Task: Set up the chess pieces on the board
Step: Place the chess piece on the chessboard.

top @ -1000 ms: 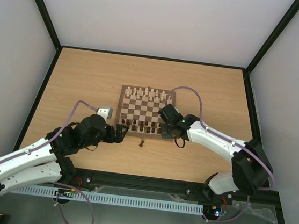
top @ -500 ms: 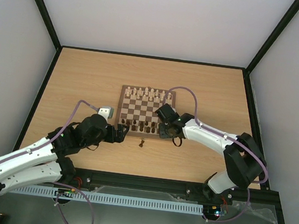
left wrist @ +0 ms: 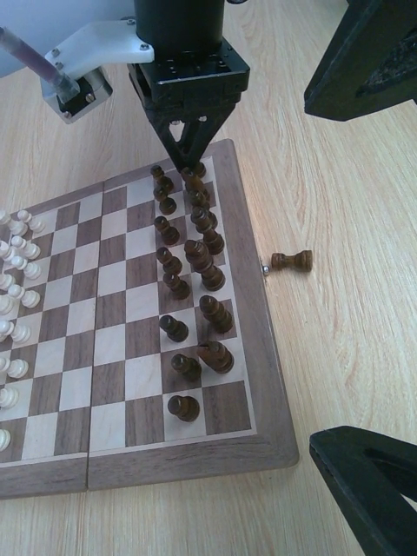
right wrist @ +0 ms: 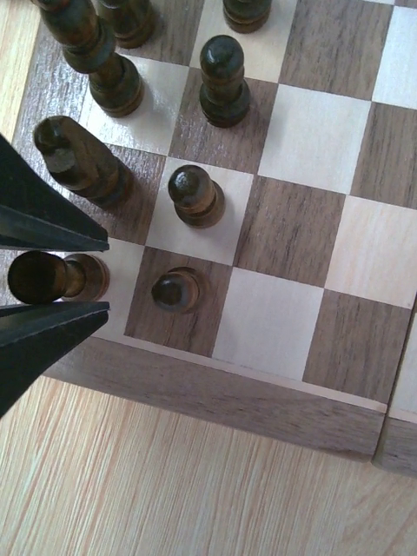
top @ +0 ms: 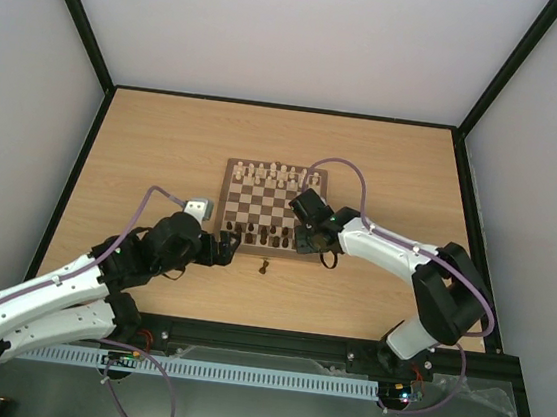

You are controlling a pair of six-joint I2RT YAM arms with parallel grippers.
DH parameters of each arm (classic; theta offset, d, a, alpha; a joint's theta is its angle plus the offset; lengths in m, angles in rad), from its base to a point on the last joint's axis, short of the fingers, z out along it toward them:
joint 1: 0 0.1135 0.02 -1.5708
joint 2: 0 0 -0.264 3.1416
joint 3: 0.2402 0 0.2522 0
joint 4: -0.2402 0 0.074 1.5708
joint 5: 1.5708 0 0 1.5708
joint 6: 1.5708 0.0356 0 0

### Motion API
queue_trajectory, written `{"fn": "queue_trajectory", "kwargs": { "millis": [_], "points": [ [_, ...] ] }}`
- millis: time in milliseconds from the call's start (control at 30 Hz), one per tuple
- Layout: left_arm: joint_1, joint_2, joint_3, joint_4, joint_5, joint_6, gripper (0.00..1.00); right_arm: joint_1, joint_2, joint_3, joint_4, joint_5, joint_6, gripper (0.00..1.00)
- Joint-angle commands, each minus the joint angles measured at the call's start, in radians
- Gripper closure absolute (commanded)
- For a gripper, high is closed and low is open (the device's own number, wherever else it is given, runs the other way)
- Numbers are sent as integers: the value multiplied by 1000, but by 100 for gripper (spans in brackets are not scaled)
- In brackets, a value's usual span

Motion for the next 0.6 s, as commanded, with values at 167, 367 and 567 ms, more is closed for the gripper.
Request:
{"fn": "queue_trajectory", "kwargs": {
  "millis": [167,367,567],
  "points": [
    [-6,20,-1,25,-3,11,1,-12,5,11,-12,-12,-15,71],
    [-5,54,19,4,-6,17,1,-11,-88,22,-55,-22,-16,56],
    [-8,154,66,-55,4,36,1,-11,-244,12,-106,-36,-10,43]
  ]
}}
